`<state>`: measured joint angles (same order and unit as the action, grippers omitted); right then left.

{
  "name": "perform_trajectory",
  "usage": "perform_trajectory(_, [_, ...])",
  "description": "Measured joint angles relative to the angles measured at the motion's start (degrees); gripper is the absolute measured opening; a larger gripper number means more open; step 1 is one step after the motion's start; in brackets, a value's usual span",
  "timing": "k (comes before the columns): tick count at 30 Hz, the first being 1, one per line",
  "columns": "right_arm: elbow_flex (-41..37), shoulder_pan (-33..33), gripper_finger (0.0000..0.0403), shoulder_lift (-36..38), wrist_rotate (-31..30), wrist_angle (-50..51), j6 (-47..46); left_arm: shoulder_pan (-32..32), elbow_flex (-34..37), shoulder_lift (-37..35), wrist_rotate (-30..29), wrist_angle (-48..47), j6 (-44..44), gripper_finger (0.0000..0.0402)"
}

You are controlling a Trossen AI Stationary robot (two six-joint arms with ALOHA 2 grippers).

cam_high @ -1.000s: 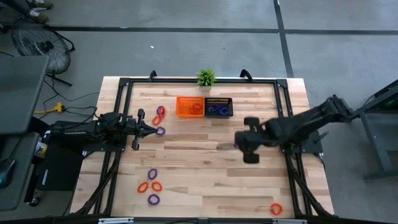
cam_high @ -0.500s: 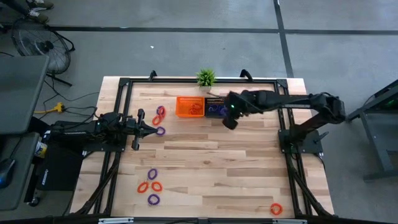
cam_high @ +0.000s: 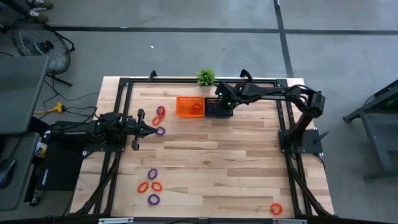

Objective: Sort spring keychains into baskets
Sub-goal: Put the purple spring keychain into the black basket, then put the orange spring keychain into the orange basket

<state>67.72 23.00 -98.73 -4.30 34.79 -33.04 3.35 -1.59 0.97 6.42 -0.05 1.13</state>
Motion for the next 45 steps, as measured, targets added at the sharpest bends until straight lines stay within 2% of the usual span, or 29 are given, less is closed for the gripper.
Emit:
perform_trajectory(11, [0.02,0.76,0.0078,-1.47,1.10,-1.67,0.26,0.00,0.00,0.00,0.00,0.00,0.02,0.0001])
perform_trajectory(18, [0.04,0.78,0.0118,-1.23,1.36,-1.07,1.01,0.00,-0.01,0.00,0.01,0.00,0.01,0.0001])
perform_trajectory(27, [0.04,-2.13,0.0136,4.43,5.31,3.84,3.48,0.00,-0.01,0.01,0.01,0.00,0.01,0.0001])
perform_trajectory(36, [0.04,-12.21,0.0129,10.21,10.93,15.54,3.69,0.00,-0.01,0.01,0.01,0.00,0.01,0.0001])
perform_trajectory(45, [0.04,-28.89,0.0129,13.98,9.30,24.76,0.44,0.00,-0.02,0.00,0.00,0.00,0.01,0.0001])
